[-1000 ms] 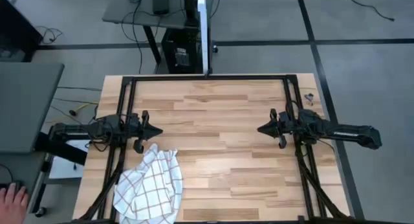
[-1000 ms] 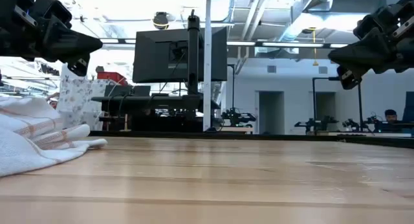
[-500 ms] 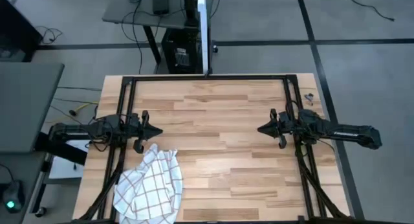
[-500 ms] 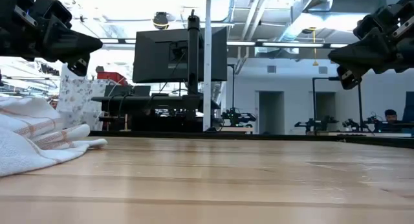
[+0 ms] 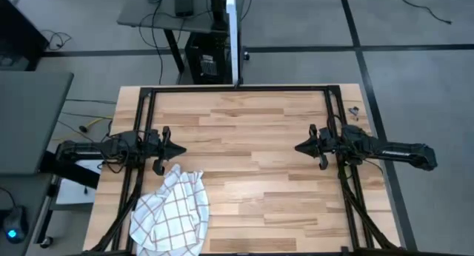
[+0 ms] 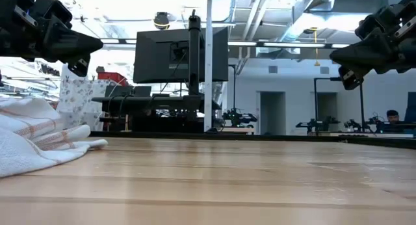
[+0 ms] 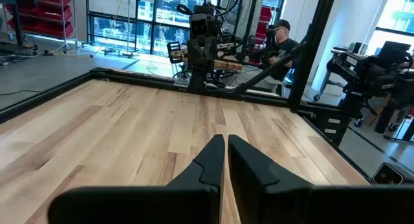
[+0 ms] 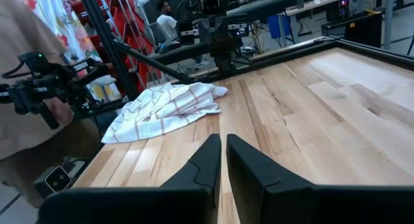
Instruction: Roll towel
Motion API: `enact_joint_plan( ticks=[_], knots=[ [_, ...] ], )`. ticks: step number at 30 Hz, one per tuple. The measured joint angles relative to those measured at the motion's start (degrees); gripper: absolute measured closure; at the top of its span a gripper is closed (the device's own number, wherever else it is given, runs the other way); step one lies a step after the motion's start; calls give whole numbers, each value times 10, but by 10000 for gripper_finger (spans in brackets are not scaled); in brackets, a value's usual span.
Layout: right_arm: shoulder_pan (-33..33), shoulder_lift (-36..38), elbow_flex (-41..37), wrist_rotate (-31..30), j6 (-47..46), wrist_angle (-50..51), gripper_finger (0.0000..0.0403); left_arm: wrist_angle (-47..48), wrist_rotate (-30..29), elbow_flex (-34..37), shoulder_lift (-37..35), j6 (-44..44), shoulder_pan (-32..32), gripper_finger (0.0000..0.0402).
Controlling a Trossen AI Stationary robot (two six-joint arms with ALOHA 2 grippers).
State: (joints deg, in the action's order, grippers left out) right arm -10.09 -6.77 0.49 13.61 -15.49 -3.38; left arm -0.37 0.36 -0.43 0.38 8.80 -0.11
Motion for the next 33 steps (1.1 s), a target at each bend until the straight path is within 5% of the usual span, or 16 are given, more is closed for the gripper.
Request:
enact_joint_plan(
  ticks=[13, 23, 28, 33],
  knots=[
    [0, 0, 0, 0, 0, 0, 383, -9, 2, 0, 0, 0, 0, 396],
    [0, 0, 0, 0, 0, 0, 383, -113, -1, -10, 5, 83, 2, 396],
    [0, 0, 0, 0, 0, 0, 383, -1, -10, -135, 89, -30, 0, 396],
    [0, 0, 0, 0, 0, 0, 383, 169, -31, -310, 273, -60, -4, 396]
  ],
)
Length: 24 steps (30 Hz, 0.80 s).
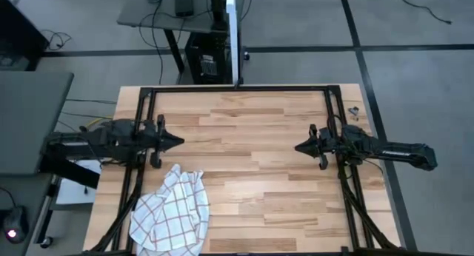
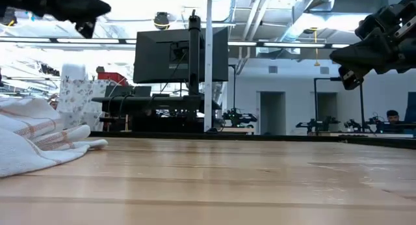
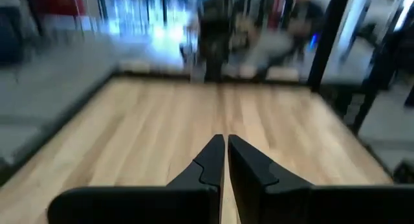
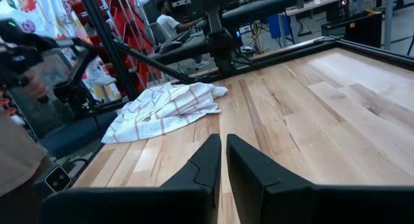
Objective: Roll towel
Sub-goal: Fold the white towel
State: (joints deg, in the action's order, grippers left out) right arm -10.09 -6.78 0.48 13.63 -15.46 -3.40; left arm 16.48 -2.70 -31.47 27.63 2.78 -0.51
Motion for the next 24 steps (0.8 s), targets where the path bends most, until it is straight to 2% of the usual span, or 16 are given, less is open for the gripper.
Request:
enact_joint_plan(
  ticks=[4, 7, 12, 16, 19, 24],
  knots=[
    [0, 0, 0, 0, 0, 0, 383, 147, -6, -140, 167, 85, -29, 396],
    [0, 0, 0, 0, 0, 0, 383, 256, -6, -228, 287, 192, -62, 396],
    [0, 0, 0, 0, 0, 0, 383, 393, 17, -347, 442, 357, -133, 396],
    [0, 0, 0, 0, 0, 0, 383, 420, 75, -385, 529, 492, -179, 396],
    [0, 0, 0, 0, 0, 0, 383, 440, 104, -388, 575, 578, -201, 391],
    [0, 0, 0, 0, 0, 0, 383, 549, 117, -388, 620, 662, -214, 353]
  ],
)
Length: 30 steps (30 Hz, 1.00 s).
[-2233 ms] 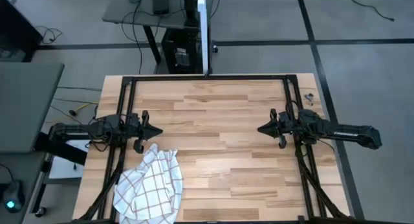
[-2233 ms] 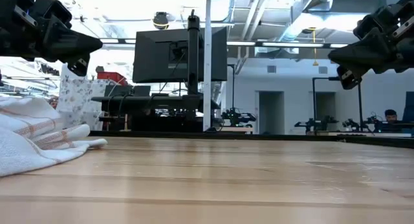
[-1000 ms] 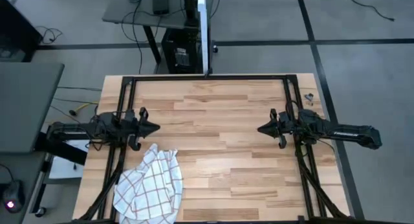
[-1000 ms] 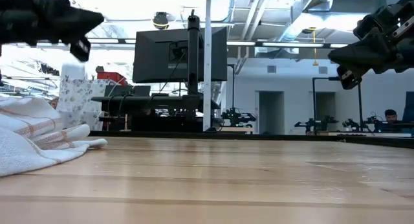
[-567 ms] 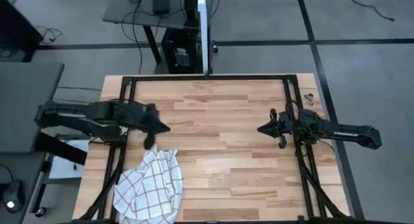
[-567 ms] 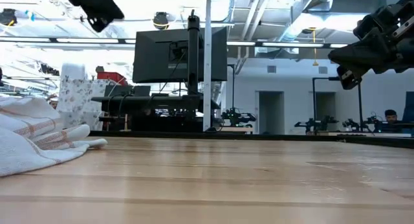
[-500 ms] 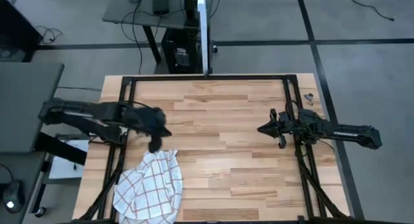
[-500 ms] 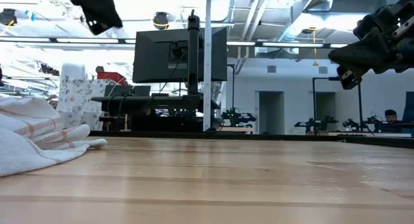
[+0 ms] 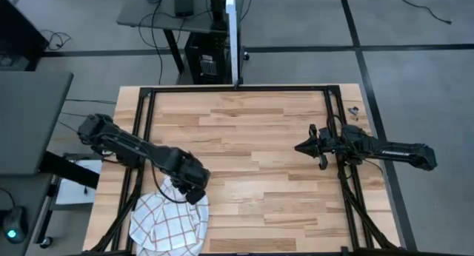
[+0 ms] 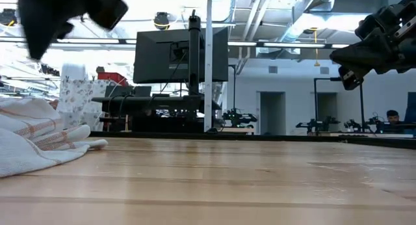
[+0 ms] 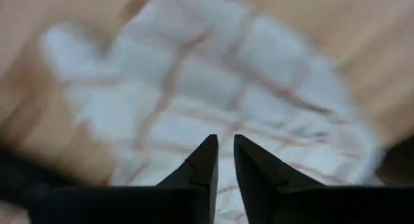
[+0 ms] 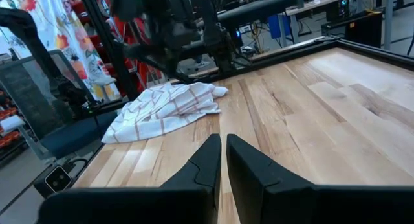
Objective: Roll towel
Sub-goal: Fold the white towel
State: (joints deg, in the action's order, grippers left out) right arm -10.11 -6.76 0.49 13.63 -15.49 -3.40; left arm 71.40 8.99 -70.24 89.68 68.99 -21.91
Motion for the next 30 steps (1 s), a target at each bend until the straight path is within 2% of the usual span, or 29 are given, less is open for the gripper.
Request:
enact_joint_plan(
  ticks=[3, 9, 16, 21, 26, 28, 30],
  knots=[
    [0, 0, 0, 0, 0, 0, 383, 37, -2, 0, 6, 31, 0, 320],
    [0, 0, 0, 0, 0, 0, 383, 33, -30, 3, 1, 58, -4, 249],
    [0, 0, 0, 0, 0, 0, 383, -49, -35, 64, 1, 74, -4, 189],
    [0, 0, 0, 0, 0, 0, 383, -134, -49, 117, 2, 116, -4, 182],
    [0, 0, 0, 0, 0, 0, 383, -132, -47, 153, 4, 151, -4, 186],
    [0, 0, 0, 0, 0, 0, 383, -134, -46, 151, 4, 146, -2, 205],
    [0, 0, 0, 0, 0, 0, 383, -137, -45, 141, 4, 133, 0, 243]
  ],
)
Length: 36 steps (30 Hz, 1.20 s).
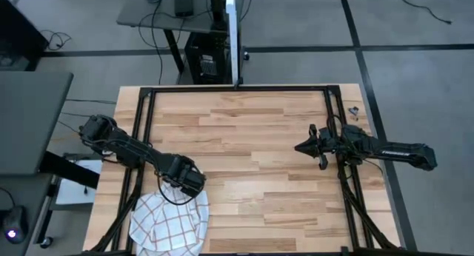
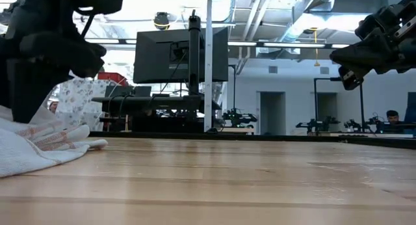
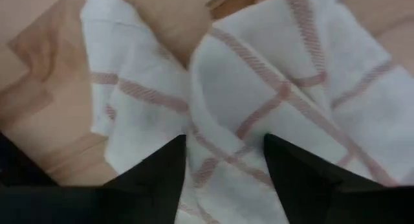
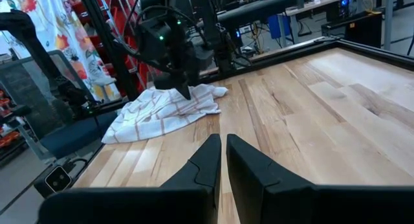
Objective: Roll towel
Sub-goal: Fold the white towel
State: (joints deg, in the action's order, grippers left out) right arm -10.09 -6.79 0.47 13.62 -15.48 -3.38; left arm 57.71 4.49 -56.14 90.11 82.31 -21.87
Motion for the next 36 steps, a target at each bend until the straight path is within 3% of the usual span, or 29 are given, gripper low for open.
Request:
enact_joint_plan(
  ticks=[4, 6, 12, 18, 26, 31, 36],
  knots=[
    [0, 0, 0, 0, 0, 0, 383, -2, 1, -14, 0, -24, 4, 361],
    [0, 0, 0, 0, 0, 0, 383, -3, 2, -18, 0, -33, 4, 389],
    [0, 0, 0, 0, 0, 0, 383, -2, 12, -53, 0, -67, 15, 400],
    [0, 0, 0, 0, -5, -6, 383, -4, 10, -167, 0, -166, 54, 401],
    [2, 0, 0, 0, -353, -96, 383, 36, -9, -339, 0, -312, 115, 401],
    [2, -1, 0, -23, -361, -100, 383, 110, -11, -405, -1, -383, 162, 401],
    [23, -29, 3, -26, -347, -98, 385, 142, -11, -421, -1, -427, 204, 401]
  ],
)
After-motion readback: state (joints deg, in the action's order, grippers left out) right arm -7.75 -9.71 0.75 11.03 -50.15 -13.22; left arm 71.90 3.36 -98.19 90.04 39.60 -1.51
